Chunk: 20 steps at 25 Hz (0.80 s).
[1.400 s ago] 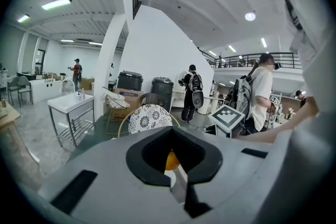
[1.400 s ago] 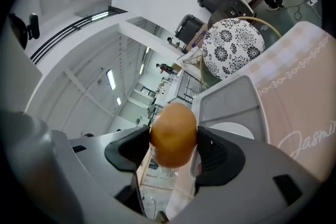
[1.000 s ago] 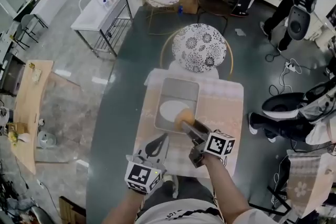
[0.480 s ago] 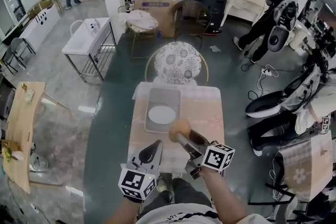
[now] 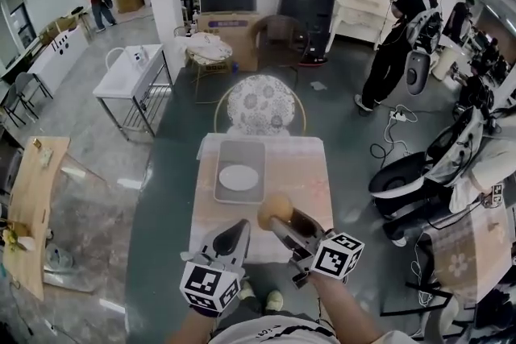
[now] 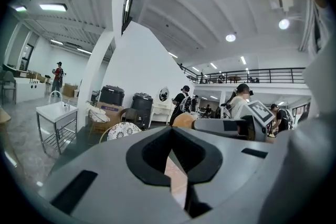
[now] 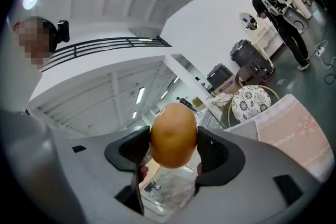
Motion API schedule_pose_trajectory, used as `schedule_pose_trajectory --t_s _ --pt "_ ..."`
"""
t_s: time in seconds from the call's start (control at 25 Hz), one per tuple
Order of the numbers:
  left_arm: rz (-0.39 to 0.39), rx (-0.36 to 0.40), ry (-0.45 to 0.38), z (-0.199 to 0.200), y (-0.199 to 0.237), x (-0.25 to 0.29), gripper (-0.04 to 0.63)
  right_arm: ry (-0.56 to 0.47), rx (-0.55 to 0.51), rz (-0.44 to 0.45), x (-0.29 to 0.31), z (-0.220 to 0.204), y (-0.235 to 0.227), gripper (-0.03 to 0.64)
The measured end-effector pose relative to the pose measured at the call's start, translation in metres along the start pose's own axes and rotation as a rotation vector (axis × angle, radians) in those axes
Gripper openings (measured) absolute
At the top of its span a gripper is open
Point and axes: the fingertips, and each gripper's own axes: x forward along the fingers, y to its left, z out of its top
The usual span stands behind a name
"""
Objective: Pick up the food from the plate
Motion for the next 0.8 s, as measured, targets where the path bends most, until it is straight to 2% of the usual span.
schedule_pose_trajectory --t_s 0.2,0.4,0.8 --pt "0.014 0.016 -0.021 0.006 -0.030 -0.009 0.006 0.002 -0.068 0.034 -0.030 0.006 0.019 0.265" --pt "0.036 0.077 -0.042 0.013 -0.063 -0.025 0.006 0.003 -0.106 0.074 -0.063 0.005 0.042 0.265" --pt "0.053 0.077 -0.067 0.020 -0.094 -0.036 0.006 0.015 -0.250 0.124 -0.084 0.009 0.068 0.265"
